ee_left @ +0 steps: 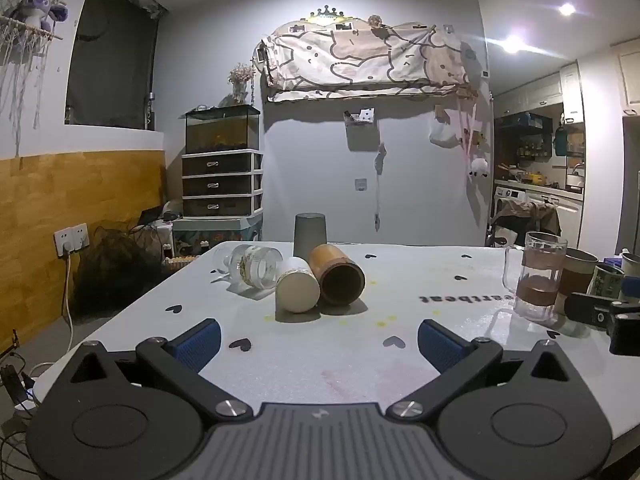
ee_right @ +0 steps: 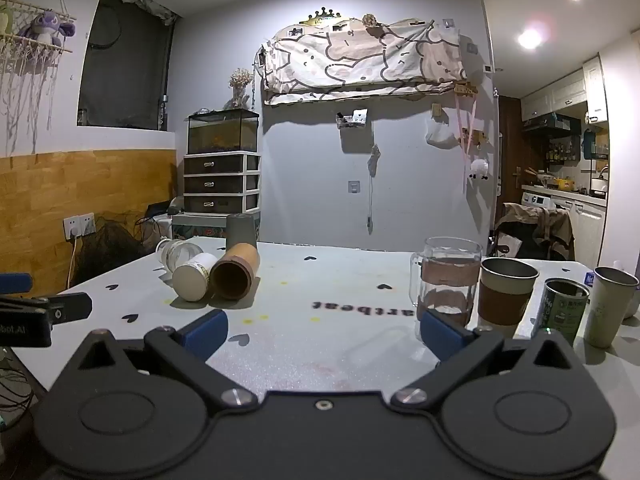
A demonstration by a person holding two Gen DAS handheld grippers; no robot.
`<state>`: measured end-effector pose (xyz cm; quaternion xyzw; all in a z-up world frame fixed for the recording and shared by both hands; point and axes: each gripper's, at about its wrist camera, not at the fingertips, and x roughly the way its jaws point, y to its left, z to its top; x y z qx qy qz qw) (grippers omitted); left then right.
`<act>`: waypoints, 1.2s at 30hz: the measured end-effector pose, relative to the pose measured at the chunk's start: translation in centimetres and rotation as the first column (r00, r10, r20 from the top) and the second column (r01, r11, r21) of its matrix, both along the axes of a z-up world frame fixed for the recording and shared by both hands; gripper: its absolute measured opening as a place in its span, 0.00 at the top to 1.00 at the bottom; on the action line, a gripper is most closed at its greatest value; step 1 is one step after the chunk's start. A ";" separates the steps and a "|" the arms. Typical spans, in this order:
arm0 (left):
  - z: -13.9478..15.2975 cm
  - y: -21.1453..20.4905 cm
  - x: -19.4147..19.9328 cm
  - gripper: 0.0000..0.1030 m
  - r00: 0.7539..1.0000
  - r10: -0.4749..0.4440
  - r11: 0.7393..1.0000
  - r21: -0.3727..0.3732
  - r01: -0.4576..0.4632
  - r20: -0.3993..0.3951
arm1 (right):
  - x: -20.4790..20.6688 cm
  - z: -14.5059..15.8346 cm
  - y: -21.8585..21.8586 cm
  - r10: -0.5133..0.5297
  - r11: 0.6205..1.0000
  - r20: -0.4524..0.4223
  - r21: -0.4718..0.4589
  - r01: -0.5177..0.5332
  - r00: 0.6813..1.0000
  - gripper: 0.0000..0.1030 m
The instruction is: Flip cup upright
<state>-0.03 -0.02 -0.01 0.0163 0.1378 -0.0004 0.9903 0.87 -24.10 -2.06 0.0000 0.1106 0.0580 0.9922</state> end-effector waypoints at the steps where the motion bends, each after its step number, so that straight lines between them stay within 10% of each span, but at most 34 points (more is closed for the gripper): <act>1: 0.0 0.0 0.0 0.00 1.000 0.000 1.000 0.000 0.000 0.001 | 0.0 0.0 0.0 0.000 1.000 0.000 0.000 0.000 1.000 0.00; 36: -0.5 0.0 0.2 0.00 1.000 -0.002 1.000 -0.011 0.002 -0.006 | -0.3 0.1 0.0 -0.001 1.000 -0.002 -0.005 0.001 1.000 0.00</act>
